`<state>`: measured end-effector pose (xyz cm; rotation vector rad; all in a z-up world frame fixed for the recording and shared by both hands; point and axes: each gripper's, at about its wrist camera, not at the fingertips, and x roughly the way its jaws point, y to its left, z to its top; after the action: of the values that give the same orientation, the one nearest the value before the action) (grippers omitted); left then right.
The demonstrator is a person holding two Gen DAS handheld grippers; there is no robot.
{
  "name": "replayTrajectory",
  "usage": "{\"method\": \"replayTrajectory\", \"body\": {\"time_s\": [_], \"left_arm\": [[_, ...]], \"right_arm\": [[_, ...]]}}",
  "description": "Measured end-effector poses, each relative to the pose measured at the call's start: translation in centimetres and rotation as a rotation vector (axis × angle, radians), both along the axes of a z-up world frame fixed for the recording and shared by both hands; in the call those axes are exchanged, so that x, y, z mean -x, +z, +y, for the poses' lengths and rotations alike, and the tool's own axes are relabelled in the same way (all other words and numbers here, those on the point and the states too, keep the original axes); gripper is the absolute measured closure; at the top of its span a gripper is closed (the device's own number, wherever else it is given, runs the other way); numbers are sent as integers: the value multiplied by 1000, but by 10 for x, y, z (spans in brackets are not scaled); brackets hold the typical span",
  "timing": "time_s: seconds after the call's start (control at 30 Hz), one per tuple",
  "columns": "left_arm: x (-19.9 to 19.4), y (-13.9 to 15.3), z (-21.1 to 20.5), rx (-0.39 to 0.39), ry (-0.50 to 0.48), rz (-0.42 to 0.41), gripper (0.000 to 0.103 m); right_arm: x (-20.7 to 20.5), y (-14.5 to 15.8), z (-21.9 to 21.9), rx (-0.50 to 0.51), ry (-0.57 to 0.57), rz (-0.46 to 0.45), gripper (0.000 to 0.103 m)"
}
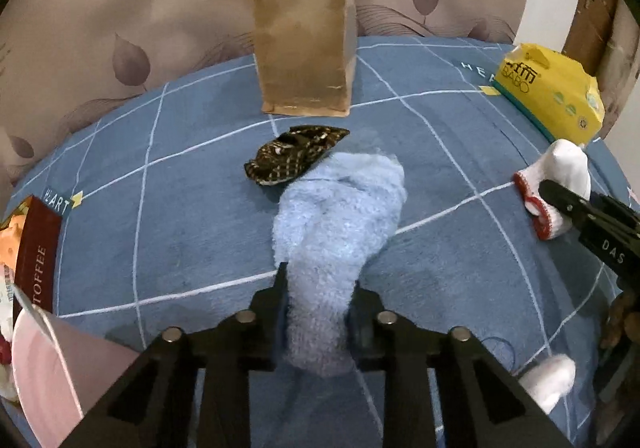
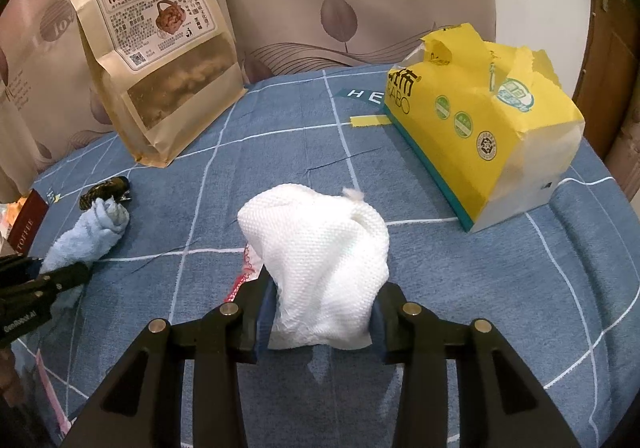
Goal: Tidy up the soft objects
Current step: 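Grasp the blue fuzzy sock with the left tool, then lift the blue fuzzy sock toward the tin tray with the left tool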
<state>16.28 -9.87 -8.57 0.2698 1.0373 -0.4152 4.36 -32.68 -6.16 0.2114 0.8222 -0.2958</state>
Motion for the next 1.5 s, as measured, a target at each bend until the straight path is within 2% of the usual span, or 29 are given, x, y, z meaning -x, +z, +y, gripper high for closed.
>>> {"method": "replayTrajectory", "body": {"time_s": [0.37,1.03,1.5], "left_arm": [[15,18,7,16,22,-22,84],[54,72,25,94,20,-87,84],[64,108,80,112,108,-149,84]], "right_arm": [[-1,-1,1,9,1,4,65],[-1,-1,2,6,2,6,64],[-1,-1,1,6,0,7,64]]}}
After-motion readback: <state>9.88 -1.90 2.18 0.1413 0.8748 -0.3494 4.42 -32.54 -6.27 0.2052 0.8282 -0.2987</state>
